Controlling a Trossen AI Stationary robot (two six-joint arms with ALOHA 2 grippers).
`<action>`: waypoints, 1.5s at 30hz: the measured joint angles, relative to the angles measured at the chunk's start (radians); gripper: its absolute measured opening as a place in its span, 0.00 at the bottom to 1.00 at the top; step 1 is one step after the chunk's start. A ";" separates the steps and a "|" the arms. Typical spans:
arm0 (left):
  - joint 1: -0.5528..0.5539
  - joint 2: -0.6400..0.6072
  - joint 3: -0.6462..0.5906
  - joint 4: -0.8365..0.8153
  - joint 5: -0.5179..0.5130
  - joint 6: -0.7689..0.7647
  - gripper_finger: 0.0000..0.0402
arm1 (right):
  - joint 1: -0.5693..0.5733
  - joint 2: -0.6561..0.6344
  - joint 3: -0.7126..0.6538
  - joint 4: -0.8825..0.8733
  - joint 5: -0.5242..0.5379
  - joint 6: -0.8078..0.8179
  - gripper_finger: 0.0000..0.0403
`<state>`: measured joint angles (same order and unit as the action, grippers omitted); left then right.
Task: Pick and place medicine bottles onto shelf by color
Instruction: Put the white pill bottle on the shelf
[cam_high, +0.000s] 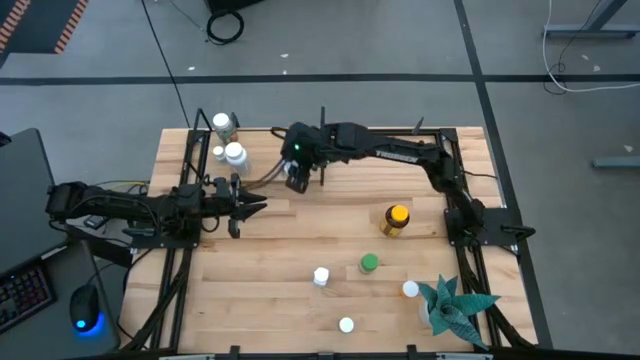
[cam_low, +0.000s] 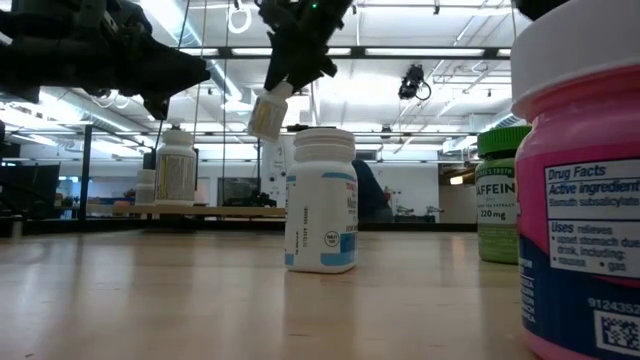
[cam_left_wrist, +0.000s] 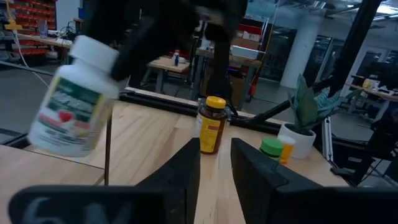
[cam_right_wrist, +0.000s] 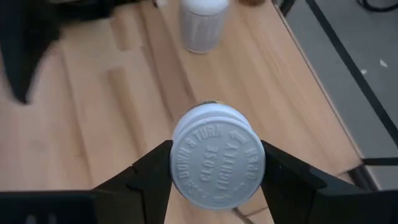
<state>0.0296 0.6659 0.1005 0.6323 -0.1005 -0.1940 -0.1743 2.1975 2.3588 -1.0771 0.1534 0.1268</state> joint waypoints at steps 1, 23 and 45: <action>0.000 0.000 0.000 0.000 0.000 0.000 0.23 | -0.010 0.007 -0.001 0.012 -0.001 -0.006 0.53; -0.001 0.001 0.000 -0.009 0.008 -0.005 0.25 | -0.091 0.077 -0.056 -0.018 -0.051 -0.022 0.53; -0.001 0.001 0.000 -0.018 0.008 -0.005 0.23 | -0.095 0.076 -0.068 -0.068 -0.050 0.005 0.55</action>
<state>0.0284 0.6670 0.1009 0.6144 -0.0929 -0.1989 -0.2693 2.2738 2.2906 -1.1450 0.1032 0.1318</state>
